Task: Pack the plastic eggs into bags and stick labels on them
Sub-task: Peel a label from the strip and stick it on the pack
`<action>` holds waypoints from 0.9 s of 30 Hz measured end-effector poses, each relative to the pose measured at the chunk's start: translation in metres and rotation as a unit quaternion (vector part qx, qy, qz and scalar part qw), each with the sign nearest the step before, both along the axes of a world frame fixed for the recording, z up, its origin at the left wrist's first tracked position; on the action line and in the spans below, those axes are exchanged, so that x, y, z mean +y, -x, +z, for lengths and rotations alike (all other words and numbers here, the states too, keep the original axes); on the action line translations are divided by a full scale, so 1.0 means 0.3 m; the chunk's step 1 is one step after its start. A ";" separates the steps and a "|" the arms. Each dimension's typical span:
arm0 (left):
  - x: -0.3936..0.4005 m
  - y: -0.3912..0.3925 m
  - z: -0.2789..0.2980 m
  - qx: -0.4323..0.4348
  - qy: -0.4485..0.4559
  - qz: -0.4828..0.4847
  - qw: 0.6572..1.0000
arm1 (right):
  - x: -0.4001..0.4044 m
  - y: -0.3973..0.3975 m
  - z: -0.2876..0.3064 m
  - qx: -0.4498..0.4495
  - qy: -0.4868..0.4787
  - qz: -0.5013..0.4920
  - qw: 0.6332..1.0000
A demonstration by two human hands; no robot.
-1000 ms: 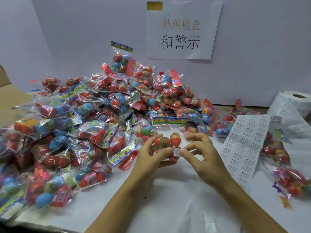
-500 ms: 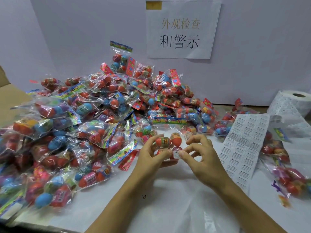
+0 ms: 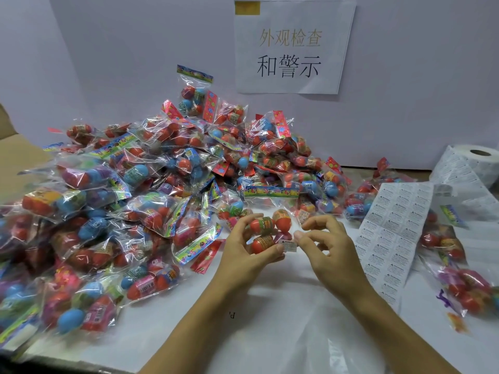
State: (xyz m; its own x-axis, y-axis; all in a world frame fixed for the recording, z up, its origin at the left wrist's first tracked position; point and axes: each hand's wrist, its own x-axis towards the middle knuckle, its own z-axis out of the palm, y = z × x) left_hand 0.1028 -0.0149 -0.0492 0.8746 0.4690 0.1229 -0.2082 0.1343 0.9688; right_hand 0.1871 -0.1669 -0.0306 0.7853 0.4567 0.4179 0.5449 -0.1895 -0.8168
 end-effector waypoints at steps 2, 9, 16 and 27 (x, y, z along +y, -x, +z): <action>0.000 -0.004 -0.003 -0.007 -0.008 0.009 1.000 | 0.003 0.008 -0.007 -0.050 -0.009 -0.016 0.999; 0.014 -0.002 0.000 -0.032 0.021 0.038 0.999 | 0.012 0.008 -0.015 -0.061 -0.066 -0.014 0.996; 0.006 0.007 0.008 -0.038 0.006 0.028 0.999 | 0.015 0.008 -0.036 0.043 -0.083 0.050 0.994; -0.006 0.013 0.028 -0.047 0.037 0.017 0.998 | 0.025 0.018 -0.035 0.061 -0.107 0.019 0.992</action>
State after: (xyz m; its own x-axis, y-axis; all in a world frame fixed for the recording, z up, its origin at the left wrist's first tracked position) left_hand 0.0989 -0.0166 -0.0409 0.8447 0.5083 0.1674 -0.3026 0.1957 0.9328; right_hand 0.1815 -0.1595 -0.0411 0.8195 0.3983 0.4121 0.4433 0.0151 -0.8962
